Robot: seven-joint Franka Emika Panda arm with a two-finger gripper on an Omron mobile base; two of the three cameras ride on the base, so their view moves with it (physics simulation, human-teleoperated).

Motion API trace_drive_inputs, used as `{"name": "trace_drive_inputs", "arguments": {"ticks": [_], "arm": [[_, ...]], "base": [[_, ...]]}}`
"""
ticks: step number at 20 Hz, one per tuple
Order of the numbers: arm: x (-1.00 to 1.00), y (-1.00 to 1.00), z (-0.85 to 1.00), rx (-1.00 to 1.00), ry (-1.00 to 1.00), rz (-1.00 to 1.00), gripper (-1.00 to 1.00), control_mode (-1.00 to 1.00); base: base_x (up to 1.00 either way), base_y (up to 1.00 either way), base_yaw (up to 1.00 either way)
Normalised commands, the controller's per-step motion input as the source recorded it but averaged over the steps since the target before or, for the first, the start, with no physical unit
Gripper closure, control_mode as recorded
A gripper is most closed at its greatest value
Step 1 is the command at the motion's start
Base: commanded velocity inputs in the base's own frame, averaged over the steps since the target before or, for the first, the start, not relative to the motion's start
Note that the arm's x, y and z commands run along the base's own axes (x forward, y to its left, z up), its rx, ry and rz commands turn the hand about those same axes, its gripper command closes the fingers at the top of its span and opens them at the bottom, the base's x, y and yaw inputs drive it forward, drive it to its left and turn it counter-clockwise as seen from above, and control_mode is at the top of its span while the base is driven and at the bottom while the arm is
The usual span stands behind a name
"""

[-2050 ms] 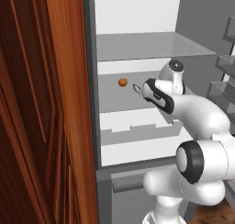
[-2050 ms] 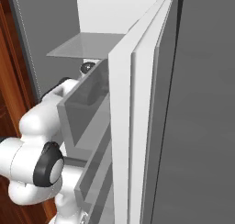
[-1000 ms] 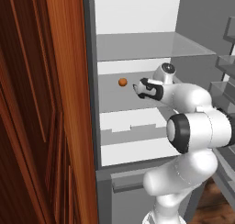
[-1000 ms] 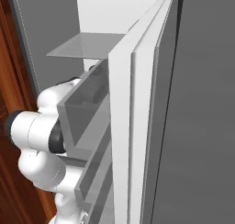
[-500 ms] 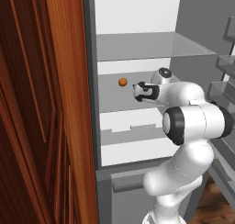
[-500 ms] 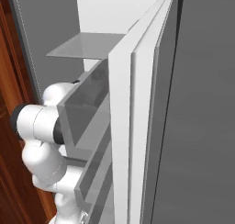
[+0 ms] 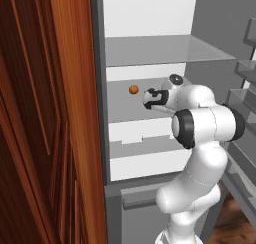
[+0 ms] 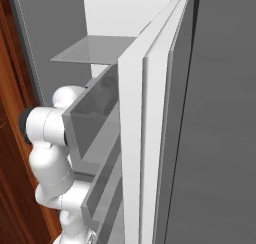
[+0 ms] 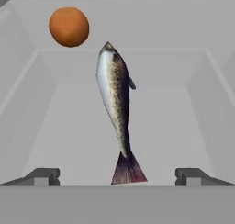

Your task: Take the fish out of the fridge, briefly rinse it in the sink, and place it on the tray next to the sink.

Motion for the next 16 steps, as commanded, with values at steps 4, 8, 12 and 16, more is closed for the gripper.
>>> {"name": "trace_drive_inputs", "arguments": {"ticks": [4,8,12,16], "arm": [[0.2,-0.03,-0.12,0.0,0.0,0.0,-1.0,-1.0],[0.2,-0.05,-0.15,0.0,0.0,0.0,-1.0,-1.0],[0.2,-0.06,-0.11,0.01,0.0,0.0,-1.0,-1.0],[0.26,-0.05,-0.1,0.0,0.0,0.0,-1.0,-1.0]], "base": [[0.0,0.0,0.0],[0.0,0.0,0.0],[0.0,0.0,0.0],[0.0,0.0,0.0]]}}
